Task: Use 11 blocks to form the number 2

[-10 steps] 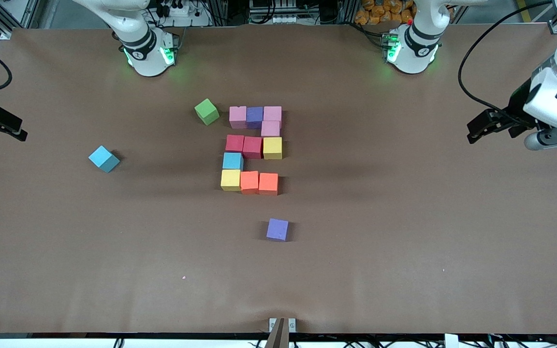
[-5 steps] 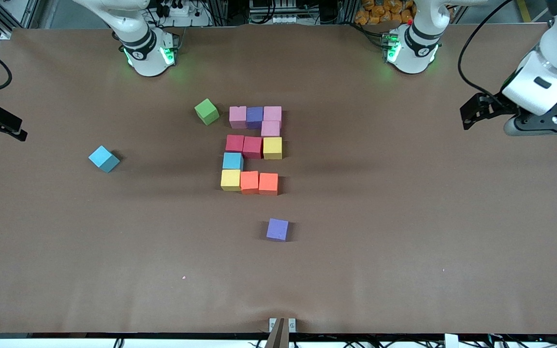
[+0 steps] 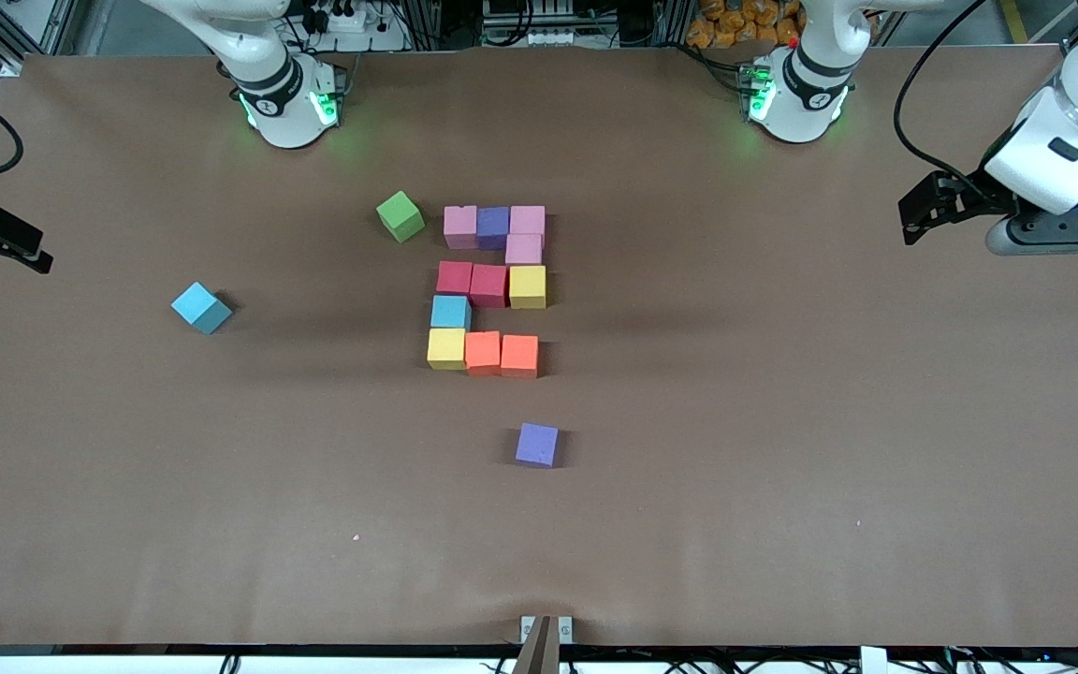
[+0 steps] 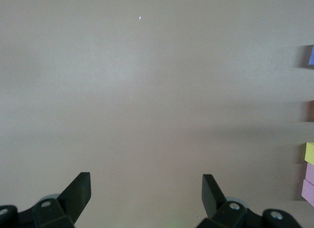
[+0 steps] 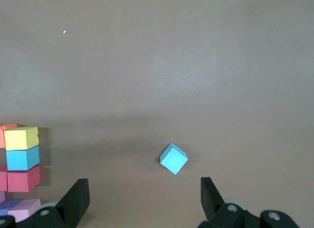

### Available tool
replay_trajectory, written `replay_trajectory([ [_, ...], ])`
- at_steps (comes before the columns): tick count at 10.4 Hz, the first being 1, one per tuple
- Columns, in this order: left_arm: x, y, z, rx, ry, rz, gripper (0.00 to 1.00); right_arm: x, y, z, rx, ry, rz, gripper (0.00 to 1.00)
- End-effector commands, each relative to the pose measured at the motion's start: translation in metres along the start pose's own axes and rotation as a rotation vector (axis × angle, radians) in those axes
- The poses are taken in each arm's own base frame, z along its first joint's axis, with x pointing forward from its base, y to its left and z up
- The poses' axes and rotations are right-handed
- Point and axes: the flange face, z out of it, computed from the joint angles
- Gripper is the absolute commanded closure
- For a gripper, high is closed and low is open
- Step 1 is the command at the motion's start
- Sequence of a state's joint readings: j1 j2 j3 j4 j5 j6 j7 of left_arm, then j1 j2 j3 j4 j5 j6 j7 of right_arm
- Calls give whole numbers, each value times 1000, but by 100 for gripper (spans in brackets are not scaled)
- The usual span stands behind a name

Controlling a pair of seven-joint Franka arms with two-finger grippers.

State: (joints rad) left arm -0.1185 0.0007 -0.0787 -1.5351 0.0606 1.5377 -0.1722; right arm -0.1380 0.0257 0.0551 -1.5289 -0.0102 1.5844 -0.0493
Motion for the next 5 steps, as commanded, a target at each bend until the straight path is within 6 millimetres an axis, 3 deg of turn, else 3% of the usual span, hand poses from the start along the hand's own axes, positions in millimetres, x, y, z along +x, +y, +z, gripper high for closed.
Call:
replay_trajectory([
  [1,-2,-3,-8,-31,-7,21,0,1,2,-5,-16,5,-8,0],
  [5,1,-8,-13,-71,0,8,0,1,2,-4,-16,3,-8,0],
])
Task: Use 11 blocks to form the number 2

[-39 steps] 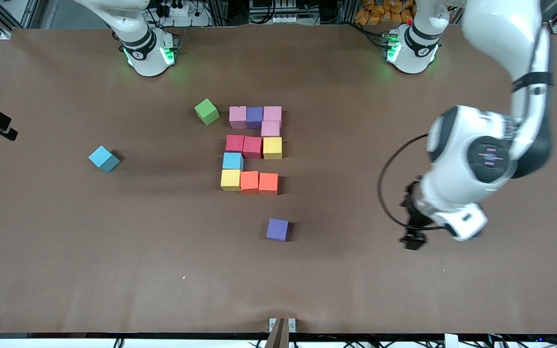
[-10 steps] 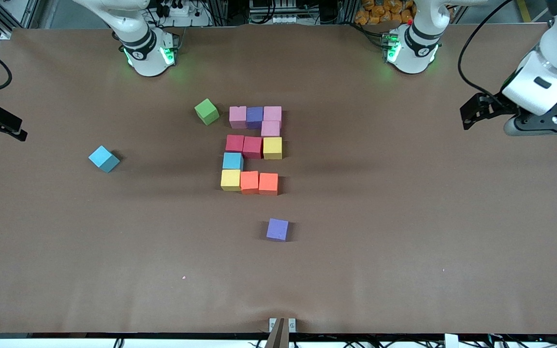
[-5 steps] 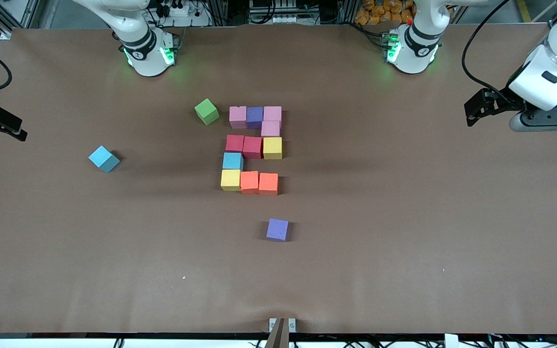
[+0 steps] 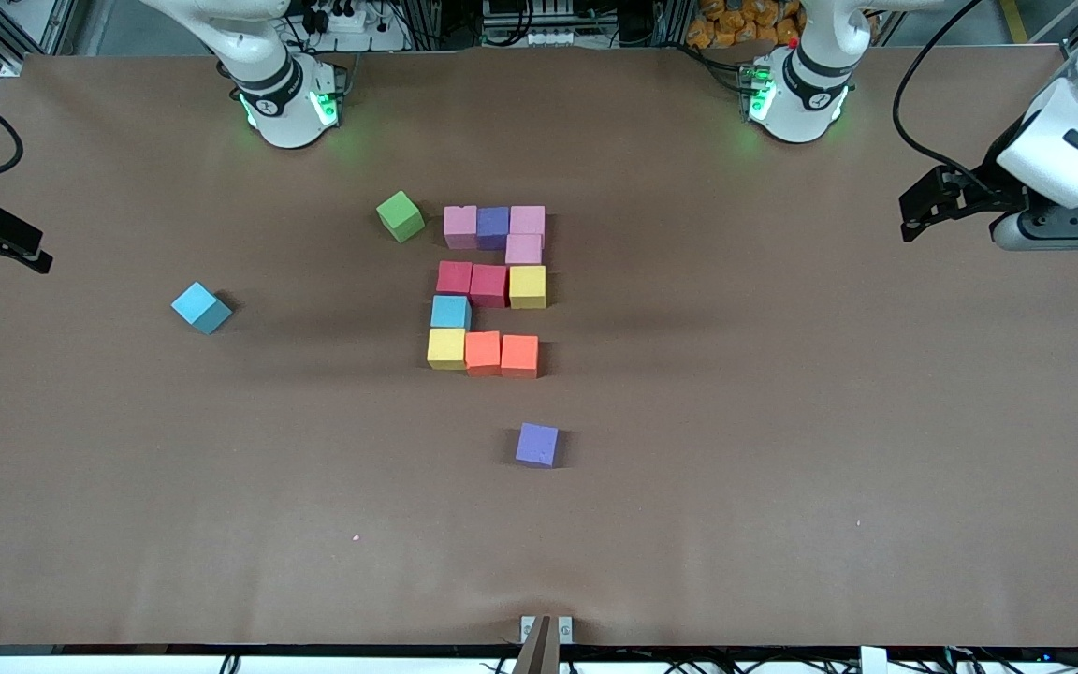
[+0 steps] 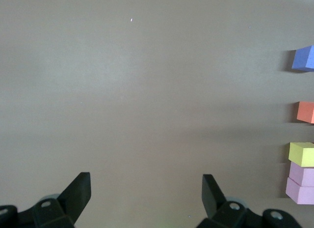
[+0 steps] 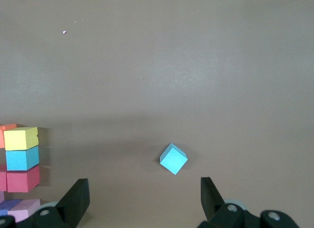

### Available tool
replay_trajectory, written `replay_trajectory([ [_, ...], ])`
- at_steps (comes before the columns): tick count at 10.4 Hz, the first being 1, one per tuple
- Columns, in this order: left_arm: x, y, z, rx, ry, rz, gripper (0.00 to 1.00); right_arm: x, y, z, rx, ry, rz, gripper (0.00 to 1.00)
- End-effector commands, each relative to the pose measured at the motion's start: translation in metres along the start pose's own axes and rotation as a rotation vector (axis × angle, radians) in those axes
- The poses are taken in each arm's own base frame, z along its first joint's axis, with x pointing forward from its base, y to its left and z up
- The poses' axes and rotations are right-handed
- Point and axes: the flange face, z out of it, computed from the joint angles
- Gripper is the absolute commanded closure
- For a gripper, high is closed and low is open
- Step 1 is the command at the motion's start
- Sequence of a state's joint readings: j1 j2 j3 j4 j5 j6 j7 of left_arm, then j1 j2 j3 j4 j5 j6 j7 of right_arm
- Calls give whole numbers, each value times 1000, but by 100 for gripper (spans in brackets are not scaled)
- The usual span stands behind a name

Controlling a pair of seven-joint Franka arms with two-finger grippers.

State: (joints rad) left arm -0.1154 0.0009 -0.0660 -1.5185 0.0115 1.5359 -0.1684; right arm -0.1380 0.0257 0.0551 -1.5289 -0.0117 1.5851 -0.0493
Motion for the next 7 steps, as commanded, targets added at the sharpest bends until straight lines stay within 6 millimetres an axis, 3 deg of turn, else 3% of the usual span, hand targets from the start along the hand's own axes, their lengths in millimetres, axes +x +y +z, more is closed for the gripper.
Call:
replay_trajectory([
  [1,0,-5,-7,-16,-5,21,0,1,2,-4,-14,2,-8,0],
  [7,0,-5,-7,-13,-5,21,0,1,1,-3,-12,-2,-9,0],
])
